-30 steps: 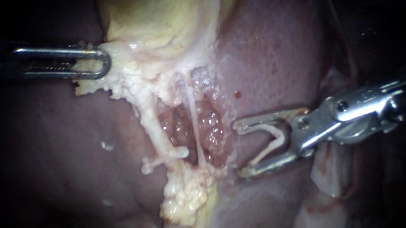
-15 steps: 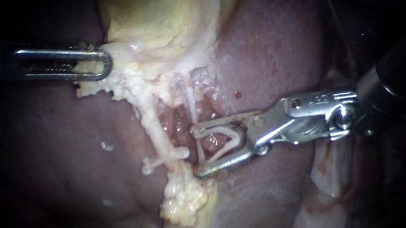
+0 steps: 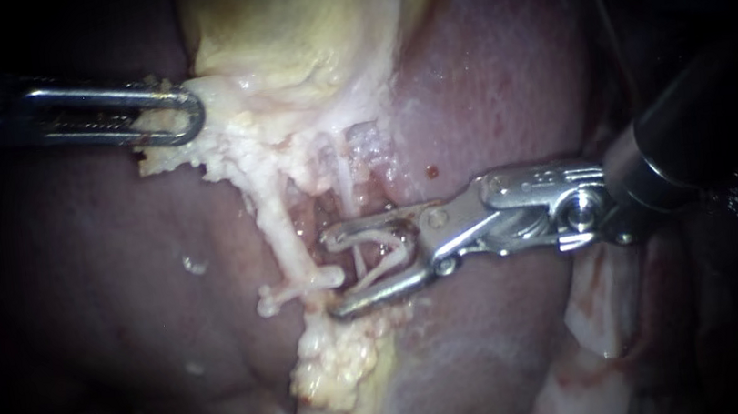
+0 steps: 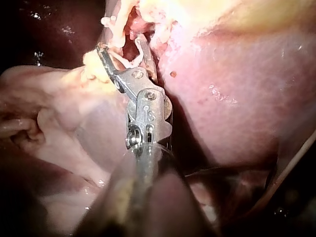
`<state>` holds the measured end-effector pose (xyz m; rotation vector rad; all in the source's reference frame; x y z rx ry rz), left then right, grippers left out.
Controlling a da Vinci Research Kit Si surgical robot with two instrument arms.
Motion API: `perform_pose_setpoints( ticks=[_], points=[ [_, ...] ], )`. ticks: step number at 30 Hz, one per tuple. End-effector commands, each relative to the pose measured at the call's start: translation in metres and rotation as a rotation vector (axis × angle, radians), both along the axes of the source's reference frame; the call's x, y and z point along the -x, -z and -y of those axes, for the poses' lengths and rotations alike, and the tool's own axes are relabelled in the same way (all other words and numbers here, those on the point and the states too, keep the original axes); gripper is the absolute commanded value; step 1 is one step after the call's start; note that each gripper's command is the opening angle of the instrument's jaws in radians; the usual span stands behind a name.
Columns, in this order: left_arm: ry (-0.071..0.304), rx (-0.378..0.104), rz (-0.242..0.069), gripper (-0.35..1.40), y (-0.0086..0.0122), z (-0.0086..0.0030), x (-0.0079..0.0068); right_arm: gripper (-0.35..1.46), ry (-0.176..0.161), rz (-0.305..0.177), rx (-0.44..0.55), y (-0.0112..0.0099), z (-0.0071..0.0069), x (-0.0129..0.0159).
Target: Clipping second clip left tube
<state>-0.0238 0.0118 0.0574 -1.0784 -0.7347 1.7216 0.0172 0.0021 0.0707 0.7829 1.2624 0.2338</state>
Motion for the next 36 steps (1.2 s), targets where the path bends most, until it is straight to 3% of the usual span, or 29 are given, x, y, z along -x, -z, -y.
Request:
perform_pose_setpoints(
  ticks=[1, 8, 19, 25, 27, 30, 31, 36],
  points=[
    [0.000, 0.000, 0.000, -0.35, 0.0000, 0.0000, 0.0000, 0.48, 0.004, -0.016, -0.001, 0.0000, 0.0000, -0.0003],
    [0.000, 0.000, 0.000, -0.35, 0.0000, 0.0000, 0.0001, 0.46, 0.057, -0.126, -0.038, -0.0002, -0.0001, -0.0029],
    [0.003, 0.001, -0.003, -0.35, -0.0001, 0.0000, 0.0002, 0.45, 0.069, -0.155, -0.061, 0.0002, 0.0007, -0.0062],
    [0.003, 0.001, -0.003, -0.35, -0.0001, 0.0000, 0.0002, 0.45, 0.072, -0.156, -0.091, 0.0018, 0.0018, -0.0063],
    [0.003, 0.001, -0.003, -0.35, -0.0001, 0.0000, 0.0001, 0.45, 0.049, -0.147, -0.089, 0.0026, 0.0024, -0.0061],
    [0.003, 0.001, -0.002, -0.35, -0.0001, 0.0000, 0.0001, 0.45, -0.015, -0.099, -0.074, 0.0039, 0.0034, -0.0056],
    [0.003, 0.001, -0.002, -0.35, -0.0001, 0.0000, 0.0001, 0.45, -0.022, -0.086, -0.069, 0.0044, 0.0037, -0.0053],
    [0.003, 0.001, -0.002, -0.35, -0.0001, 0.0000, 0.0001, 0.43, -0.007, 0.006, -0.039, 0.0069, 0.0057, -0.0039]
  ],
)
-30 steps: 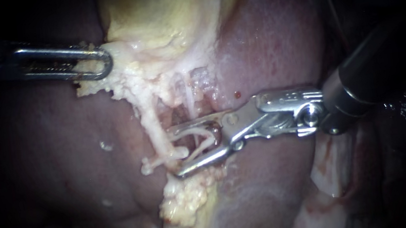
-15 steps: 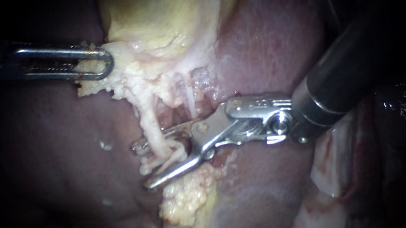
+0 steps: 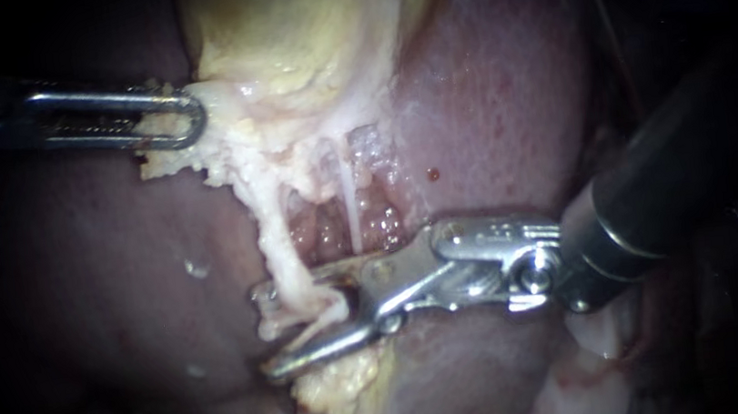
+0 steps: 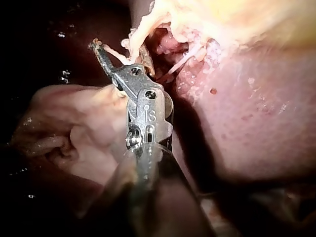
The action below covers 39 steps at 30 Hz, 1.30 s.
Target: Clipping second clip left tube
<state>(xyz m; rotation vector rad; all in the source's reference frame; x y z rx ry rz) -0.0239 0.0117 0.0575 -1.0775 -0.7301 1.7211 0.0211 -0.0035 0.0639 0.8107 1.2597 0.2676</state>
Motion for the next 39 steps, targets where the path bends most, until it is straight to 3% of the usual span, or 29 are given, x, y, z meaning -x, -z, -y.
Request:
perform_pose_setpoints(
  ticks=[1, 5, 19, 32, 35, 37, 39],
  points=[
    [0.000, 0.000, 0.000, -0.35, 0.0000, 0.0000, 0.0000, 0.43, -0.001, 0.006, 0.001, 0.0004, 0.0003, 0.0002],
    [0.000, 0.000, 0.000, -0.35, 0.0000, 0.0000, 0.0000, 0.42, -0.007, 0.011, -0.006, 0.0012, 0.0007, 0.0003],
    [0.000, 0.000, 0.000, -0.35, 0.0000, 0.0000, 0.0000, 0.31, -0.021, 0.015, -0.049, 0.0015, -0.0002, -0.0004],
    [0.000, 0.000, 0.000, -0.35, 0.0000, 0.0000, 0.0000, 0.02, -0.027, 0.039, -0.125, 0.0018, -0.0005, -0.0003],
    [0.000, 0.000, 0.000, -0.35, 0.0000, 0.0000, 0.0000, -0.15, -0.015, 0.042, -0.155, 0.0018, -0.0005, -0.0003],
    [0.000, 0.000, 0.000, -0.35, 0.0000, 0.0000, 0.0000, -0.30, 0.009, 0.040, -0.188, 0.0018, -0.0005, -0.0002],
    [0.000, 0.000, 0.000, -0.35, 0.0000, 0.0000, 0.0000, -0.35, 0.037, 0.034, -0.209, 0.0019, -0.0005, -0.0002]
  ],
)
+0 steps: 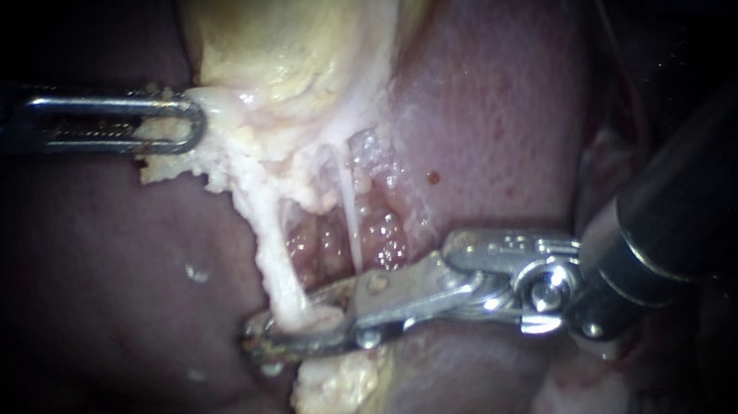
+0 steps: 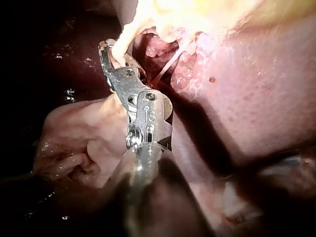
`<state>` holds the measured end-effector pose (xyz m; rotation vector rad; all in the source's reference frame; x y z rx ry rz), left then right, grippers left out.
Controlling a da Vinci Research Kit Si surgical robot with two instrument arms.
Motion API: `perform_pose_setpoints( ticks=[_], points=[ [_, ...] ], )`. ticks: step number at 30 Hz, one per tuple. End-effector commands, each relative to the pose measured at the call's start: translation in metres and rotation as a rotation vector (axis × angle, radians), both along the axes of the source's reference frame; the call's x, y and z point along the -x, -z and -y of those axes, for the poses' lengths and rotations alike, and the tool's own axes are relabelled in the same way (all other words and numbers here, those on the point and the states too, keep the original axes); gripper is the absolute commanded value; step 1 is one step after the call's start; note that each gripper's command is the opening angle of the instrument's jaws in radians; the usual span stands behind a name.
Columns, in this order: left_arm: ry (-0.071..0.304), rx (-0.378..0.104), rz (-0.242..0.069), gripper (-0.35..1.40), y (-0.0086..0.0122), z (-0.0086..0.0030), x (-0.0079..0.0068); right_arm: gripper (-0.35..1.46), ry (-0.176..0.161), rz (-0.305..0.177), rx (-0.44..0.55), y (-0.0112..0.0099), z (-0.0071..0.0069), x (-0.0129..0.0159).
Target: Clipping second clip left tube
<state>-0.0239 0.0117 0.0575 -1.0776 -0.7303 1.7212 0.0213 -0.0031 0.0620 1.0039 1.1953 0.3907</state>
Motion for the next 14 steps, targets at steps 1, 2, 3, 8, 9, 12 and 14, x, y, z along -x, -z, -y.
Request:
perform_pose_setpoints(
  ticks=[1, 2, 3, 8, 9, 12, 14],
  points=[
    [0.000, 0.000, 0.000, -0.35, 0.0000, 0.0000, 0.0000, -0.35, 0.002, -0.003, 0.003, 0.0000, 0.0000, 0.0001],
    [0.000, 0.000, 0.000, -0.35, 0.0000, 0.0000, 0.0000, -0.35, 0.005, -0.004, 0.002, 0.0000, 0.0000, 0.0001],
    [0.000, 0.000, 0.000, -0.35, 0.0000, 0.0000, 0.0000, -0.35, 0.008, -0.006, 0.002, 0.0000, 0.0000, 0.0000],
    [0.000, 0.000, 0.000, -0.35, 0.0000, 0.0000, 0.0000, -0.35, 0.016, -0.010, 0.001, -0.0001, 0.0001, 0.0000],
    [0.000, 0.000, 0.000, -0.35, 0.0000, 0.0000, 0.0000, -0.35, 0.017, -0.011, 0.001, -0.0001, 0.0001, -0.0001],
    [0.000, 0.000, 0.000, -0.35, -0.0001, -0.0001, 0.0000, -0.35, 0.017, -0.011, 0.002, -0.0003, 0.0001, -0.0002],
    [0.000, 0.000, 0.000, -0.35, -0.0001, -0.0001, 0.0000, -0.13, 0.019, -0.011, 0.004, -0.0008, 0.0002, -0.0004]
  ],
)
